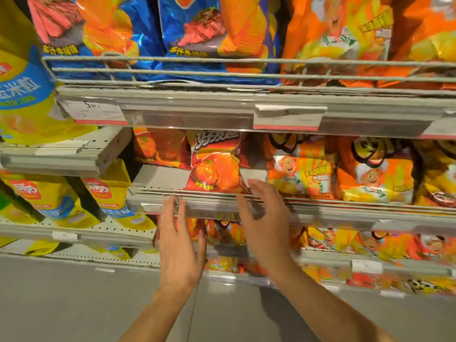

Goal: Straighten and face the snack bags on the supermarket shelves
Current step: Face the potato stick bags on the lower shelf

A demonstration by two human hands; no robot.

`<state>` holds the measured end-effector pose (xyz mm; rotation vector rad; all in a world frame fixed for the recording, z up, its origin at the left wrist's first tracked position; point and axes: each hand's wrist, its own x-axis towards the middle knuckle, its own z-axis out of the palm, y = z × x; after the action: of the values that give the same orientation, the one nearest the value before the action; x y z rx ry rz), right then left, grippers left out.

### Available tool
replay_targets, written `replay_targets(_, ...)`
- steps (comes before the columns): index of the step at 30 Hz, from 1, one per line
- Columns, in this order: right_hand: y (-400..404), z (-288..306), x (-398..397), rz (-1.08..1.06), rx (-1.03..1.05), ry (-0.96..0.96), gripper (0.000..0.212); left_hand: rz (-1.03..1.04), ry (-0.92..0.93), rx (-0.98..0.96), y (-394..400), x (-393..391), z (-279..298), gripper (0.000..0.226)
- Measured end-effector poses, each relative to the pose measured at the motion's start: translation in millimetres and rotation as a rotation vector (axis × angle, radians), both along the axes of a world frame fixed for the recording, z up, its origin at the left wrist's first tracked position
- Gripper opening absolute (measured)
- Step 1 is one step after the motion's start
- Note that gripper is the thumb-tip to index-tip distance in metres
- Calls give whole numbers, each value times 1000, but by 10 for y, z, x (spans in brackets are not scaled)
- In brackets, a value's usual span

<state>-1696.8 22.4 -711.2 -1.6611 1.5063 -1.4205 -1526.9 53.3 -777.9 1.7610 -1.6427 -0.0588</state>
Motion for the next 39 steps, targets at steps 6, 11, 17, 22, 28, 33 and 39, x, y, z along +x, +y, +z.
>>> replay_targets(6,448,-1020,-557,-67,13,-152,13,-40,129,39,30,-497,-856,57)
replay_targets(11,255,-1694,-1035,-272,157,-140,16,15,216,73,-281,-724,-1246,74)
replay_targets(17,6,-2109,-1142,-356,18,-80,33,58,371,-84,-441,-812,-1513,92)
replay_targets(22,-206,-2309,-1090,-313,29,-11,79,32,457,-107,-583,-745,-1613,107)
replay_targets(28,-374,-2328,-1145,-171,146,113,129,-65,508,-4,-677,-556,-1634,120)
replay_targets(33,-577,-2325,-1167,-172,177,169,138,-88,530,38,-766,-507,-1663,121)
replay_targets(39,-640,-2381,-1205,-150,177,250,133,-117,540,39,-840,-481,-1692,90)
